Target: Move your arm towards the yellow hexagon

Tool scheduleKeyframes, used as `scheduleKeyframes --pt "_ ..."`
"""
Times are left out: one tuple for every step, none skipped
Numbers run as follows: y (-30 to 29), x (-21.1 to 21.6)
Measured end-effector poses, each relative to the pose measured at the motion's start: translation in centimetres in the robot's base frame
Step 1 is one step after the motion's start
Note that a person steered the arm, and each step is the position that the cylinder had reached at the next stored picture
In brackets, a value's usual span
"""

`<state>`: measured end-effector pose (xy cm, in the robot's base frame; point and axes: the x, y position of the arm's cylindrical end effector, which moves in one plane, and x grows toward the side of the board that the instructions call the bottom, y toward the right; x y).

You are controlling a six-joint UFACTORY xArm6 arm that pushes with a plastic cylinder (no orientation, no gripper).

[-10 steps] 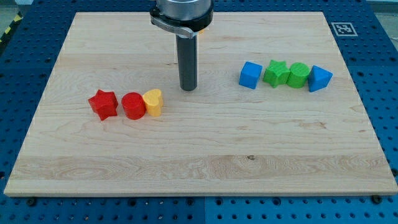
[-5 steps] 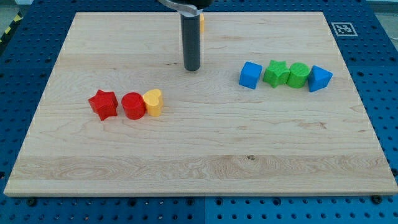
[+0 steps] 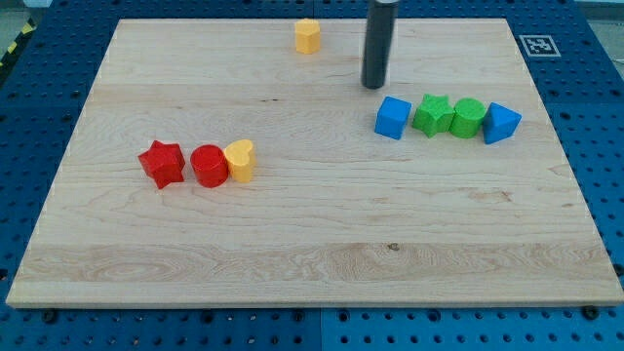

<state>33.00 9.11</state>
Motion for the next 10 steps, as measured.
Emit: scheduleKeyframes --pt "0.6 0.0" --pt "1.9 0.2" --pt "4.6 -0.4" --pt "5.3 -3.5" --pt "3.9 -8.6" --pt "-0.4 -11.9" --pt "-2.6 -12.3" --pt "-5.8 -12.4" --pt "-7.8 -12.6" --pt "-8.8 -12.3"
